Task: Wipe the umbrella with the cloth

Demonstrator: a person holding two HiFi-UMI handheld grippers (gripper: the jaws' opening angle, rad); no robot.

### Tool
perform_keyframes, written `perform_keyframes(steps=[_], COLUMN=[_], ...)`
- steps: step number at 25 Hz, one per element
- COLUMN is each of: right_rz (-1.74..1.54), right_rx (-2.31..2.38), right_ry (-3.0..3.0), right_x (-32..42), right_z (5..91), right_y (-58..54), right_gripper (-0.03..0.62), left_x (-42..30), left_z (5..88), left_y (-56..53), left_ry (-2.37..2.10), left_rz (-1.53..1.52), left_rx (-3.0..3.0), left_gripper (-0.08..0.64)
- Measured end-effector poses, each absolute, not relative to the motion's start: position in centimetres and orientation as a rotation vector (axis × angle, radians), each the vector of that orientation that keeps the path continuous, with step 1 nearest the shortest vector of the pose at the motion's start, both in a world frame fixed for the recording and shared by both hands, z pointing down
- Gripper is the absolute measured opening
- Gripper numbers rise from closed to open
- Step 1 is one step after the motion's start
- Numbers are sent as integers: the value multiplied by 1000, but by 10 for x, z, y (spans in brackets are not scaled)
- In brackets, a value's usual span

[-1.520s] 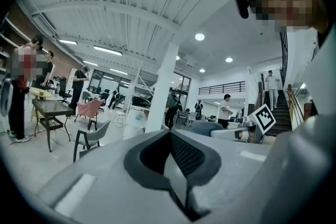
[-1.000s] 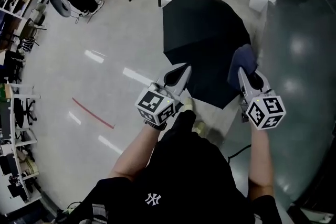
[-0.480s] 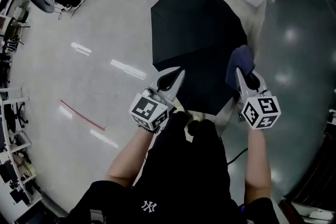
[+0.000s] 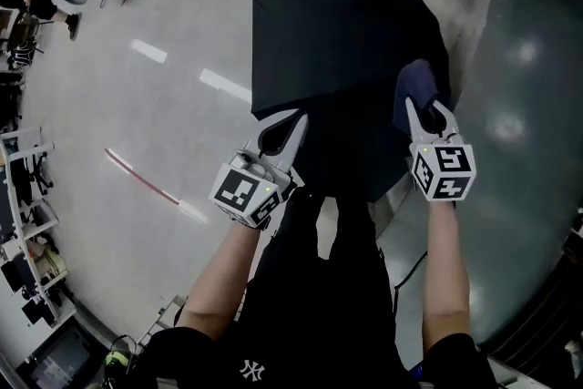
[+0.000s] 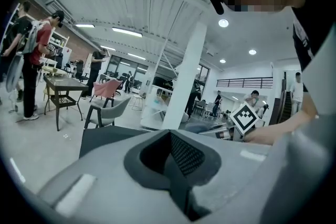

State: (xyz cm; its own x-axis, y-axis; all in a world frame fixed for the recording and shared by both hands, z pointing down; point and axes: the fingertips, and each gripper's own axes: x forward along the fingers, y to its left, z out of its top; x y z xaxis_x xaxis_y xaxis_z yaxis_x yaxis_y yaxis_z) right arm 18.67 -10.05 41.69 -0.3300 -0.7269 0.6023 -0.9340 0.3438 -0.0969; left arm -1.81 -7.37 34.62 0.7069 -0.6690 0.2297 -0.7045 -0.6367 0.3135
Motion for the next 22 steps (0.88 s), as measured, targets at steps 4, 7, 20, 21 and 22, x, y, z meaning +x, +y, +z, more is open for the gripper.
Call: perform_keyframes(steps=[4, 7, 20, 21, 22], right_rz=[585, 537, 395, 408, 418], right_rx=[1395, 1367, 1267, 1253, 1241], right_ry=[-2098, -2063, -1813, -1815, -1820], right_x=[210, 224, 255, 247, 239], right_z=[465, 495, 590, 595, 599], right_y=[-134, -158, -231, -227, -224], right_gripper=[84, 84, 84, 84, 84], left_x=[-1, 11, 23, 19, 15], left_z=[369, 386, 425, 427, 430], left_y=[-87, -94, -127, -125, -123], left_ry=[-1108, -1127, -1149, -1150, -1151], left_rz=[165, 190, 179, 180, 180], left_rx=[2479, 2461, 2423, 2419, 2416], left_gripper=[0, 0, 0, 0, 0])
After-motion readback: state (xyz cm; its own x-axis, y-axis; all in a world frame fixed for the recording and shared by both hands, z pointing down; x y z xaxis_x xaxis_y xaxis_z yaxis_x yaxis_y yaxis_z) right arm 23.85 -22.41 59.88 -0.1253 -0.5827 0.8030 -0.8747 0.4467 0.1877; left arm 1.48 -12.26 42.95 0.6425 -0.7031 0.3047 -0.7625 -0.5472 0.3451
